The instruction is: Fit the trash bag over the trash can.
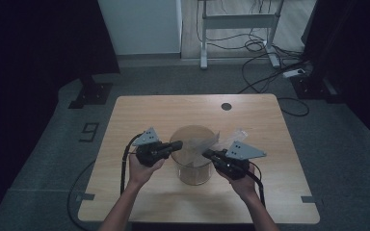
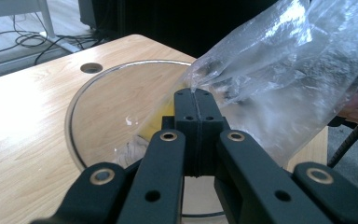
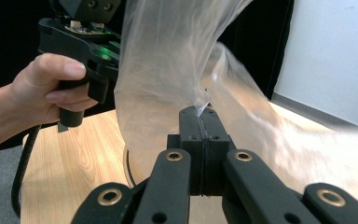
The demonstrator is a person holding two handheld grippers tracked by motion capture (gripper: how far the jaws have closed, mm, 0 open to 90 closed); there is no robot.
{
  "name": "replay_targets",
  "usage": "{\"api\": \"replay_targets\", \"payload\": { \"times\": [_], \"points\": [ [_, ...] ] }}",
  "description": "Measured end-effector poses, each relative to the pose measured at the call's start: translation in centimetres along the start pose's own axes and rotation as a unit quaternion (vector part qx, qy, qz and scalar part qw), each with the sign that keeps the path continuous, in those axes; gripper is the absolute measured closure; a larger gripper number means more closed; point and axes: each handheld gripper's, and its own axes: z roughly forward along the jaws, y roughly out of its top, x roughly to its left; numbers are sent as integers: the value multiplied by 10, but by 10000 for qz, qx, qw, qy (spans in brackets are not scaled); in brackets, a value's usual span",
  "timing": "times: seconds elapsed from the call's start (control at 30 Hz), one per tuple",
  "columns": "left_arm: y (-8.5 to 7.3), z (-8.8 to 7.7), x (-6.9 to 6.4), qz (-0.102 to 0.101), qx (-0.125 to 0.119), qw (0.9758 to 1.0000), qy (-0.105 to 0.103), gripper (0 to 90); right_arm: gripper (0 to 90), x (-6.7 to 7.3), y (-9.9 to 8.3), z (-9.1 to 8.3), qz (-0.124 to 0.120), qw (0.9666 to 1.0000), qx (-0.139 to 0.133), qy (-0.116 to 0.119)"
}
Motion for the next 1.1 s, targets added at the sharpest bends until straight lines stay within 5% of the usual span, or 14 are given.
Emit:
{"api": "replay_targets", "payload": {
  "times": [0.93, 1.1],
  "points": [
    [-11, -20, 13, -178, -49, 9996, 196, 900, 891, -19, -16, -36, 121, 9991, 246, -328],
    [-5, -23, 12, -268, -309, 9990, 187, 695, 891, -18, -15, -35, 48, 9993, 234, -289]
  ]
}}
